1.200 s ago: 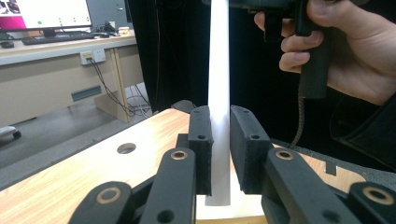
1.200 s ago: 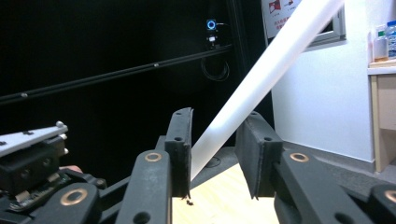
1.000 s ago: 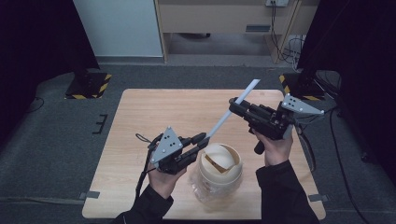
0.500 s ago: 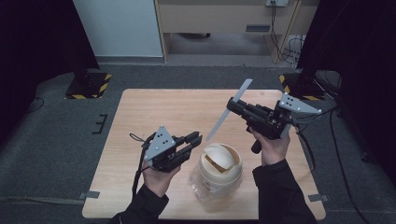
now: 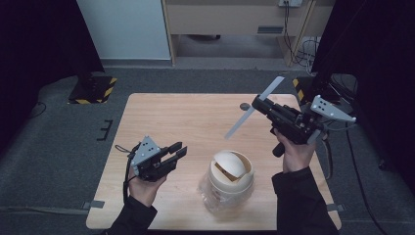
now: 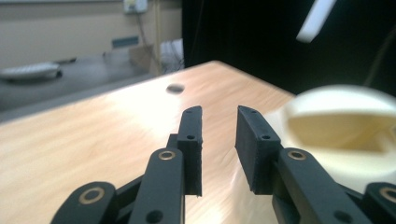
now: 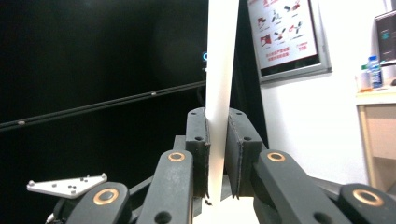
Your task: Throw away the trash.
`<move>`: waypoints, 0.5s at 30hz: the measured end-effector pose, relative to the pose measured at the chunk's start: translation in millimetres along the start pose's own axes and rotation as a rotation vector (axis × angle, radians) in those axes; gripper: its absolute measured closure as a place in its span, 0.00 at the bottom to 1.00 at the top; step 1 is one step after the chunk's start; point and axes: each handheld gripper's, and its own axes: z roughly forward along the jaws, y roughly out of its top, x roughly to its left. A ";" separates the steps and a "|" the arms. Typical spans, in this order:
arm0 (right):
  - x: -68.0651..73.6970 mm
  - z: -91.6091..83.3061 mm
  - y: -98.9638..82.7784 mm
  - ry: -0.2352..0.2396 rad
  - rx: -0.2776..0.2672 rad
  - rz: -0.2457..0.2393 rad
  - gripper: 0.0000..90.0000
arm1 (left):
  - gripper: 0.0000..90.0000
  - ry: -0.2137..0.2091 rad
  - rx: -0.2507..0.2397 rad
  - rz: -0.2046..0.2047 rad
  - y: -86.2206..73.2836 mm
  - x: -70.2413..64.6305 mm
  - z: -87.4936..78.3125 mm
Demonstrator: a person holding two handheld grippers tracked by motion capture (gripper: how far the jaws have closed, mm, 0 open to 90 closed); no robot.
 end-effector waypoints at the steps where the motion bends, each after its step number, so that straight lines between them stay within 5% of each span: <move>1: -0.9 -1.9 0.7 -0.008 0.000 -0.004 0.90 | 0.78 0.009 0.013 -0.006 -4.9 4.1 -1.1; 8: -8.5 -14.3 1.3 -0.041 0.002 -0.008 0.90 | 0.74 0.061 0.105 -0.031 -32.4 25.1 -3.9; 15: -17.3 -32.2 -13.8 -0.080 0.070 -0.002 0.90 | 0.68 0.093 0.182 -0.034 -50.6 39.6 0.3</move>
